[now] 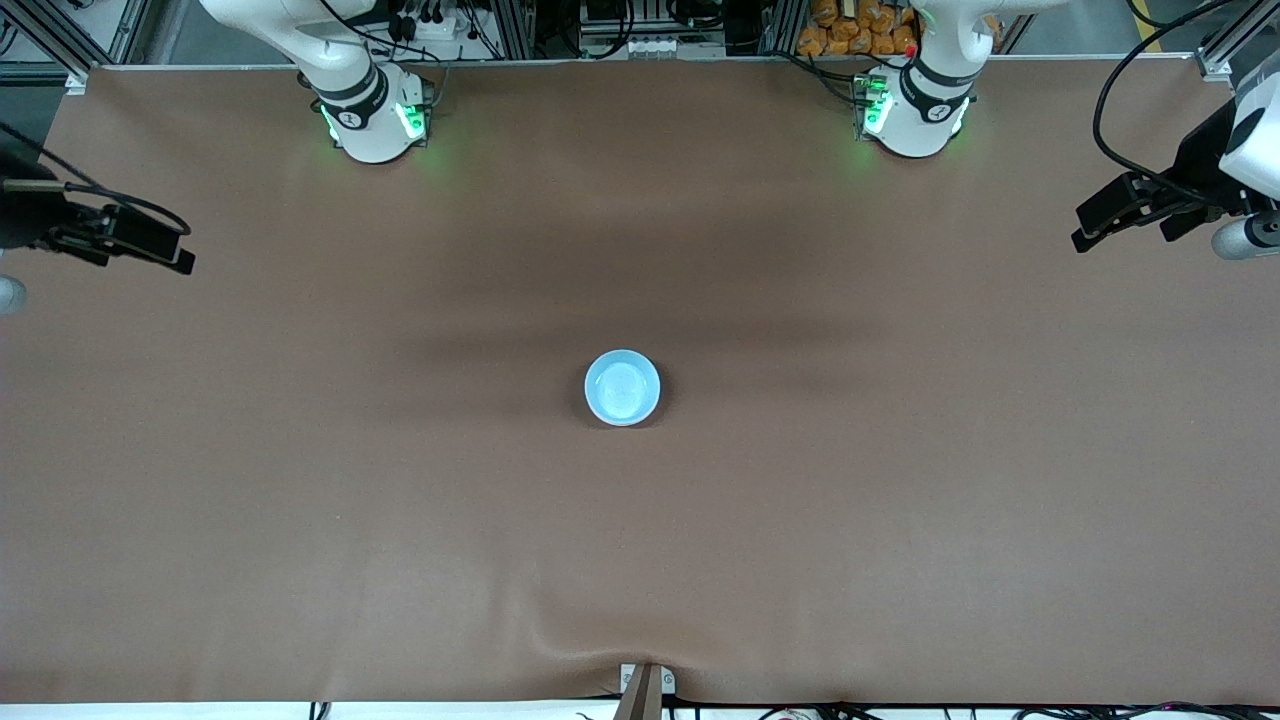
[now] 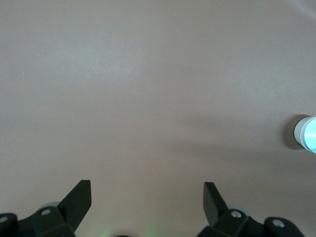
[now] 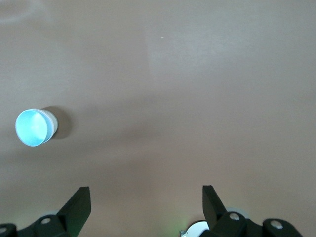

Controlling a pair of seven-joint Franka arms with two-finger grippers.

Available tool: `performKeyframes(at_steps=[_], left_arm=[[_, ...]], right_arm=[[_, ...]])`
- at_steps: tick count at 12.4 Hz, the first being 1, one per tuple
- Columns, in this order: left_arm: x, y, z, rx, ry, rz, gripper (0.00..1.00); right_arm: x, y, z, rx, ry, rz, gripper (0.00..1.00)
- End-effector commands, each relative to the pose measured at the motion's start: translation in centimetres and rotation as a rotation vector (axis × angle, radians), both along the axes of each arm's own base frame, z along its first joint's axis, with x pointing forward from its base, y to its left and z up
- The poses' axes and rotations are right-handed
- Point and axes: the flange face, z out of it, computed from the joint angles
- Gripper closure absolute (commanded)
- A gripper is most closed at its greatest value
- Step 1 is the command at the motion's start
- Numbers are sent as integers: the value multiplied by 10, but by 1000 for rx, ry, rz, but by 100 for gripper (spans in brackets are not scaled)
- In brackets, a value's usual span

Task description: Stack pink and blue bowls on white bowl

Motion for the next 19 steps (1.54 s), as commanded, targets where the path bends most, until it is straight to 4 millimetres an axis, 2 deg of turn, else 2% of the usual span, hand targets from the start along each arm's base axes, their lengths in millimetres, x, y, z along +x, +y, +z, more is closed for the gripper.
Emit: performKeyframes(at_steps=[1,2,3,5,7,9,11,13,19], left_arm=[[-9,2,7,12,21,-8,0],[-11,1,8,15,29,-8,0],[-15,0,7,18,52,-8,0],[-22,1,8,25,77,-11,0],[-22,1,9,27,77,-9,0],[-27,1,10,64,94,-12,0],[-28,-3,11,80,94,-22,0],[-27,-3,21,77,69,-20,0],[-27,-2,25,76,62,-20,0]], right_arm=[[-48,15,-20,-58,-93,3,0],[-65,29,-33,-62,-128,30,0],[-78,29,-35,-66,-154,35,0],[-68,3,-26,-56,-179,32,0],[-38,-7,-16,-52,-199,92,0],[-26,-19,-13,-55,-200,74,0],[-23,-25,-14,-57,-195,65,0],[-19,-34,-13,-55,-196,48,0],[-21,-36,-13,-66,-184,46,0]])
